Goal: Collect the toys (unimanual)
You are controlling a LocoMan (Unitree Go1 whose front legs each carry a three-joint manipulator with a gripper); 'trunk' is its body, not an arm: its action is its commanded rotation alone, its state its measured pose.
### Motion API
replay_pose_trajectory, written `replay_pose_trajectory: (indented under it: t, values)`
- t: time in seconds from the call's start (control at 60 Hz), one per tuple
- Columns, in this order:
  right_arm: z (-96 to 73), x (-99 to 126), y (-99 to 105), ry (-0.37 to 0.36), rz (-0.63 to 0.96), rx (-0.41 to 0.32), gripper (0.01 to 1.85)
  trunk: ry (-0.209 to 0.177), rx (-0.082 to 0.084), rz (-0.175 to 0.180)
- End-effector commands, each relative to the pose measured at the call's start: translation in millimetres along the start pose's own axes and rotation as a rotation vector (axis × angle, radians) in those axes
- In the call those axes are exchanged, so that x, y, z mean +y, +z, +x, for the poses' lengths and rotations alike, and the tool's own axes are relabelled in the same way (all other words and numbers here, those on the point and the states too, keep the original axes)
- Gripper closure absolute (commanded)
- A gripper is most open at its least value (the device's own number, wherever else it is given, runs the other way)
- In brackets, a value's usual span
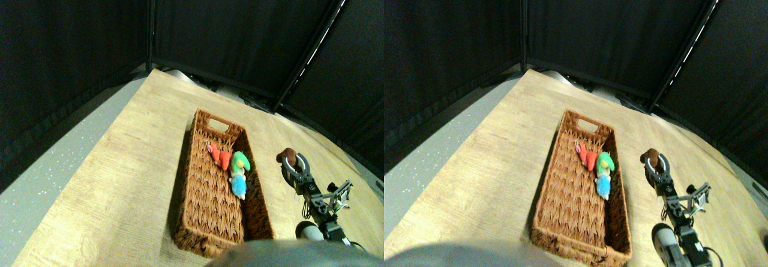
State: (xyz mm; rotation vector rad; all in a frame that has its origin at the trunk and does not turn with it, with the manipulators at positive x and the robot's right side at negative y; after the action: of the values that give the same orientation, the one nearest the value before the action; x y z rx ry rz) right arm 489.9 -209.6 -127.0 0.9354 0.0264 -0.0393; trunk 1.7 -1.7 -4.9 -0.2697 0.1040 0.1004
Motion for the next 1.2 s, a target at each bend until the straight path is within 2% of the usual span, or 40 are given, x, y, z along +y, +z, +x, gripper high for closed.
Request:
replay_pose_trajectory:
  t: [0.017, 0.333, 0.433, 0.8, 0.95, 1.033, 1.2]
  values:
    - [0.7, 19.7, -2.6, 0.059, 0.060, 0.037, 1.80, 0.013, -0.034, -0.020]
    - [8.3, 43.3, -23.0, 0.082, 0.100, 0.099, 1.80, 0.058, -0.049, -0.056]
    - [12.2, 53.9, -32.1, 0.130, 0.081, 0.161, 1.80, 0.069, -0.053, -0.065]
    - [7.7, 79.2, -64.5, 0.144, 0.113, 0.215, 1.80, 0.094, -0.069, -0.089]
    - [5.9, 85.9, -74.4, 0.133, 0.119, 0.228, 1.80, 0.097, -0.071, -0.098]
    - [5.9, 86.1, -79.1, 0.140, 0.104, 0.242, 1.80, 0.099, -0.068, -0.099]
    - [7.0, 81.9, -83.2, 0.110, 0.125, 0.235, 1.80, 0.101, -0.061, -0.099]
